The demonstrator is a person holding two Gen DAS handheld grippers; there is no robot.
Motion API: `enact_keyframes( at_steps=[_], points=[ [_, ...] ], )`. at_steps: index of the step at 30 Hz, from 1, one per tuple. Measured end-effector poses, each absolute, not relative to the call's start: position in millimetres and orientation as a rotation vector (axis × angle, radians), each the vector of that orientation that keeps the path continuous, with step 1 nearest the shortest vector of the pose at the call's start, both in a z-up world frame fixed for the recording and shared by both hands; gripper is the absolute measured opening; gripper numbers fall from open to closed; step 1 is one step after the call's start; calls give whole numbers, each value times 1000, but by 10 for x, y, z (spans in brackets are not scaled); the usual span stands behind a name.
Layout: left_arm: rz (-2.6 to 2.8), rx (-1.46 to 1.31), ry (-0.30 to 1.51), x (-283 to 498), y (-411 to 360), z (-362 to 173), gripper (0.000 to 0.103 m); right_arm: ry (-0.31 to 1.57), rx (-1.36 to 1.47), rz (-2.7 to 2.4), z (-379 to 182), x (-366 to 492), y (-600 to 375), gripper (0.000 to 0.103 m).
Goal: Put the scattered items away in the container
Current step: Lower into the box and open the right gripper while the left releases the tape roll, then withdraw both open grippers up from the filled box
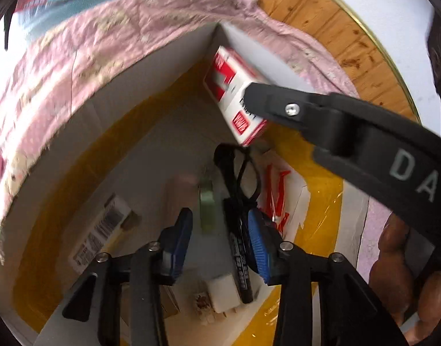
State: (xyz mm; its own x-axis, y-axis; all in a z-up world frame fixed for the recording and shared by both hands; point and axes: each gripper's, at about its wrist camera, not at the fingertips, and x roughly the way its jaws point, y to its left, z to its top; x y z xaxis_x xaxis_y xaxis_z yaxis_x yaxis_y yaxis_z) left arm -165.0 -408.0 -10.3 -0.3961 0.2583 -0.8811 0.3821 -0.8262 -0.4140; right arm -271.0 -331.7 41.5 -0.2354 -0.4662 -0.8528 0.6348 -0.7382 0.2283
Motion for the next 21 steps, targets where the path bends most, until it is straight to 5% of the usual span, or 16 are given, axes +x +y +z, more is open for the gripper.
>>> enact_keyframes(
  at_steps=[21],
  points=[
    [-2603,1549,656,-844,-3811,432,47,205,1287,-2019,673,-1886,-2881,41]
  ],
)
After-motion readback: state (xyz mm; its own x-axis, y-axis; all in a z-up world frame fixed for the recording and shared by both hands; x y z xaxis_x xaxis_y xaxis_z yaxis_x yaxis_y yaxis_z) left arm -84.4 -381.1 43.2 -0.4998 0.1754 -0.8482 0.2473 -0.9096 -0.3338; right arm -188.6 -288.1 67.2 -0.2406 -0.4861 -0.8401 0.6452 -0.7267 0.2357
